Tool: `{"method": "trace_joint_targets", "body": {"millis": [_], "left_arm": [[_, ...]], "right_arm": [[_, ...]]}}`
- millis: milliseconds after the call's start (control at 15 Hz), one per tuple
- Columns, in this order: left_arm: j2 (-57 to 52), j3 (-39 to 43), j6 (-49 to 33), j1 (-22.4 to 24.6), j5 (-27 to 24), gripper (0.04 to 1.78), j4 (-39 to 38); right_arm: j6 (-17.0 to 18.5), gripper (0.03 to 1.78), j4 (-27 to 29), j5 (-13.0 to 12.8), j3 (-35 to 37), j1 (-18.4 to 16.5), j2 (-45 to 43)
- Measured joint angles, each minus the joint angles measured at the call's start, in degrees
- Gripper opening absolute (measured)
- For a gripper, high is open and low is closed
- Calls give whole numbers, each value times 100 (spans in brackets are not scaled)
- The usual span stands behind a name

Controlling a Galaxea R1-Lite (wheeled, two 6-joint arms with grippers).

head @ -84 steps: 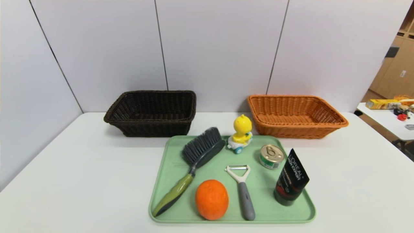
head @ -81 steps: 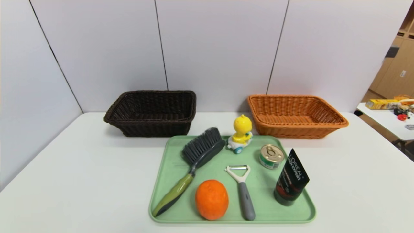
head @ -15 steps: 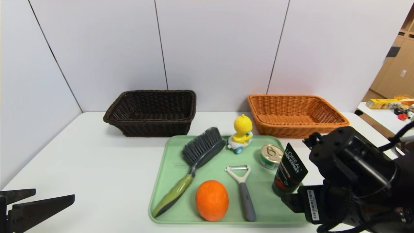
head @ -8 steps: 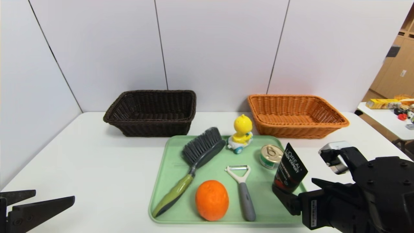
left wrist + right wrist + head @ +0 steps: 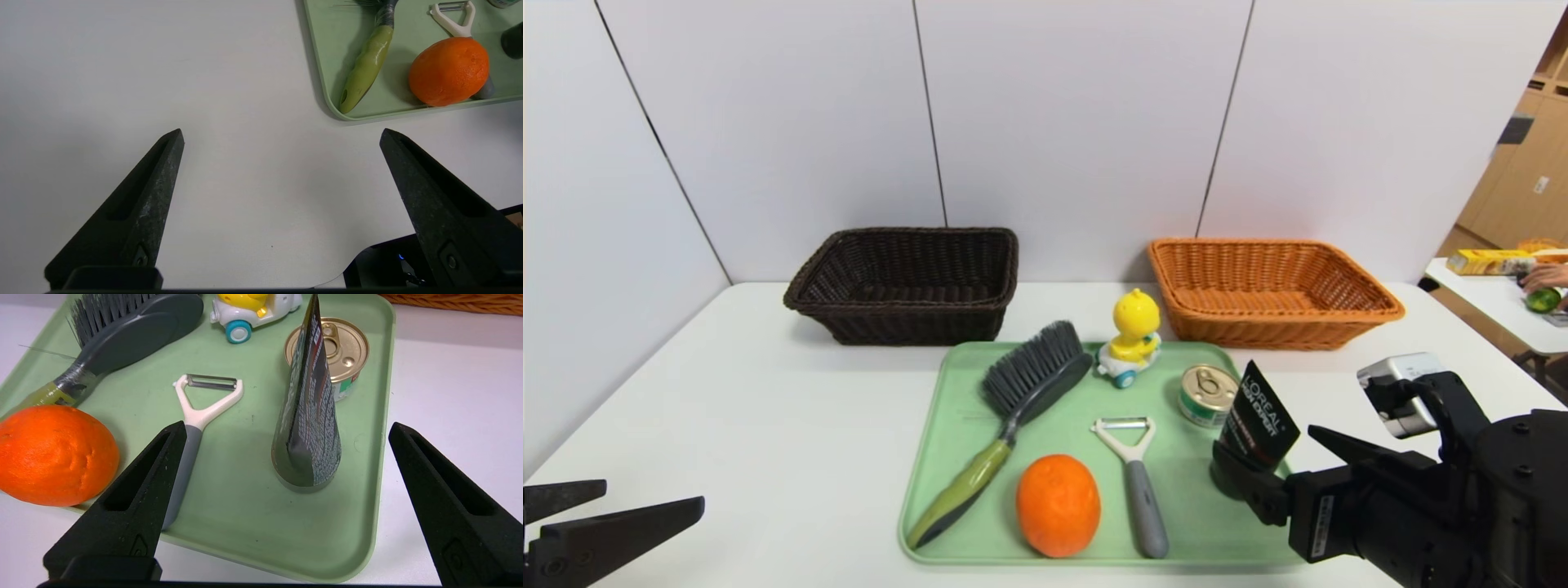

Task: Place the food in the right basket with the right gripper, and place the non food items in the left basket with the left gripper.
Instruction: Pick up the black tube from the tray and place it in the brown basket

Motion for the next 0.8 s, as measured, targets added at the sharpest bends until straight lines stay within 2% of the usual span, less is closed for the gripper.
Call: {"method": "trace_joint_targets", "body": {"millis": [200,467,800], "left_arm": [[-49,0,0,0,0,169,15],[-83,0,0,0,-2,169,34],[-146,68,0,0,-2,169,41]], "right_arm": [[37,171,-55,9,39,-41,80],[-13,171,-680,9,55,-45,461],[-13,171,-747,6,59,-84,729]]}}
